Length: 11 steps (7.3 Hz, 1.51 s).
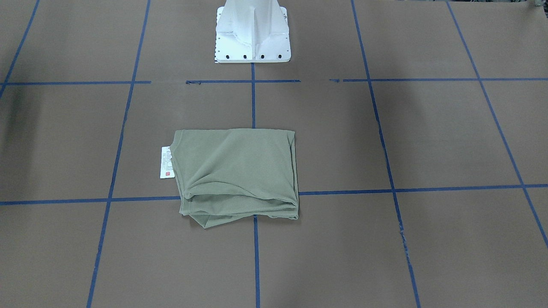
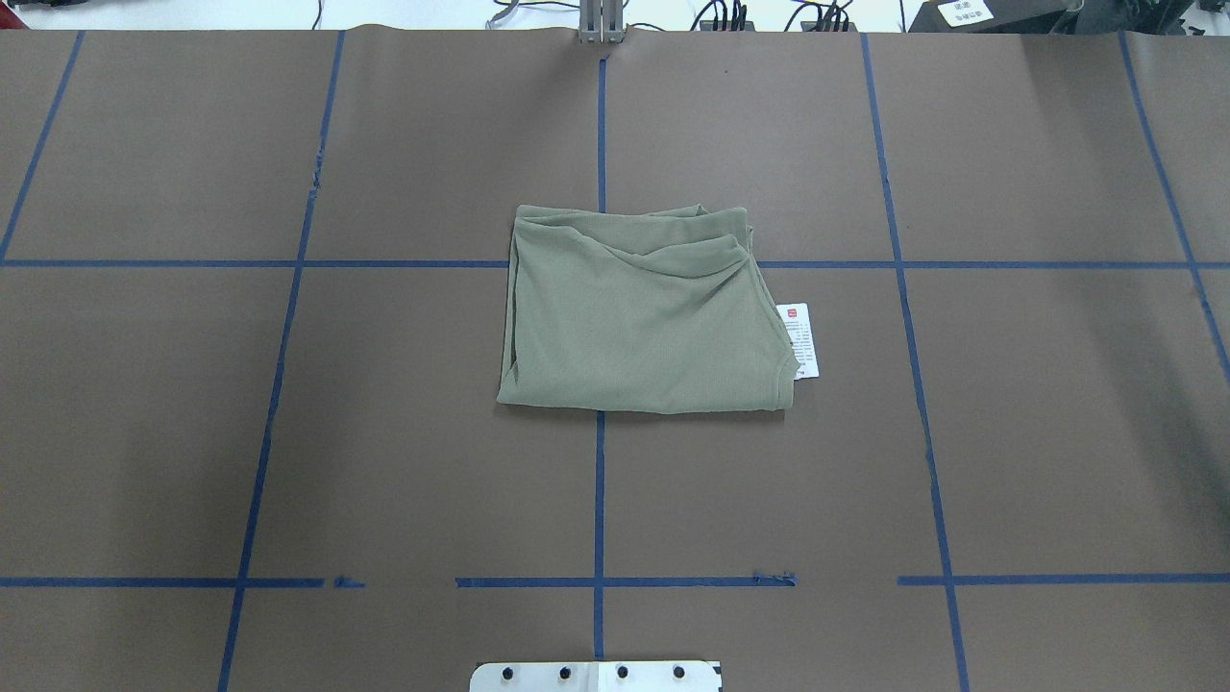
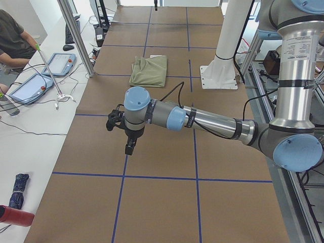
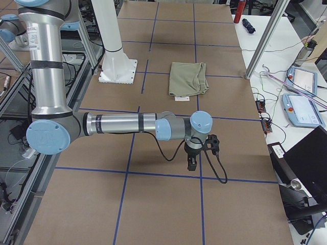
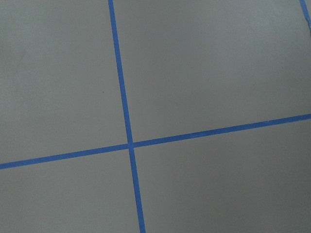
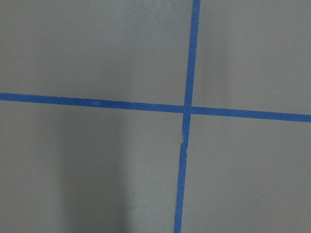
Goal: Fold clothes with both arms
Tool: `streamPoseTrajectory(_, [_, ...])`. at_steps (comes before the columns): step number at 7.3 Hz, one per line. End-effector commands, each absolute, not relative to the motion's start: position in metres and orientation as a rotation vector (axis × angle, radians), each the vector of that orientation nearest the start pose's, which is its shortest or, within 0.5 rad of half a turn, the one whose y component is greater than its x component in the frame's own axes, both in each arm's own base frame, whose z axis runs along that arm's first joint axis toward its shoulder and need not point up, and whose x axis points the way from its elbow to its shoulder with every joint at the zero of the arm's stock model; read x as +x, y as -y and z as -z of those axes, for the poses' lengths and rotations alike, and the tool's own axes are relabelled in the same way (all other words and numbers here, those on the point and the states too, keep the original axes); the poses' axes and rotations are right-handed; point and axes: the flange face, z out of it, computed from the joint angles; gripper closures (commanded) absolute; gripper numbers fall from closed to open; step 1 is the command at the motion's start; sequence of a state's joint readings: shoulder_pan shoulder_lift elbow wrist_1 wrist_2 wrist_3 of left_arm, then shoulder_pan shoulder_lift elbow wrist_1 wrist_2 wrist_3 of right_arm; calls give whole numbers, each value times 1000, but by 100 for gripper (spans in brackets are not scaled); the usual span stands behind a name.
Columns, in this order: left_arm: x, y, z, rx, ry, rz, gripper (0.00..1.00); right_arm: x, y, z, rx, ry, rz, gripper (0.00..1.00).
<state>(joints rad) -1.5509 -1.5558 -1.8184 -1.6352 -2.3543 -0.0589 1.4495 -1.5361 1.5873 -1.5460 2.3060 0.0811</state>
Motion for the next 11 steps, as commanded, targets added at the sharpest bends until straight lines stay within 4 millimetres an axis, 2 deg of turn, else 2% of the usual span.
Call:
streamPoseTrajectory(1, [-53,493,-533,254,-794,-83,0,4,513,-635,-4,739,65,0])
streamPoseTrajectory(3, [-52,491,-538,240,-800,-78,0,4,513,-636,-8,742,64,0])
streamPoseTrajectory(5, [-52,493,-554,215,-796,-67,0,1,512,-635,-19,790,63,0])
streamPoseTrajectory(9, [-52,492,-549,216,-802,-67,0,1,511,-632,-12,793,66,0])
streamPoseTrajectory(11, [-52,489,-555,204,-803,-63,0,0,512,-626,-1,797,71,0])
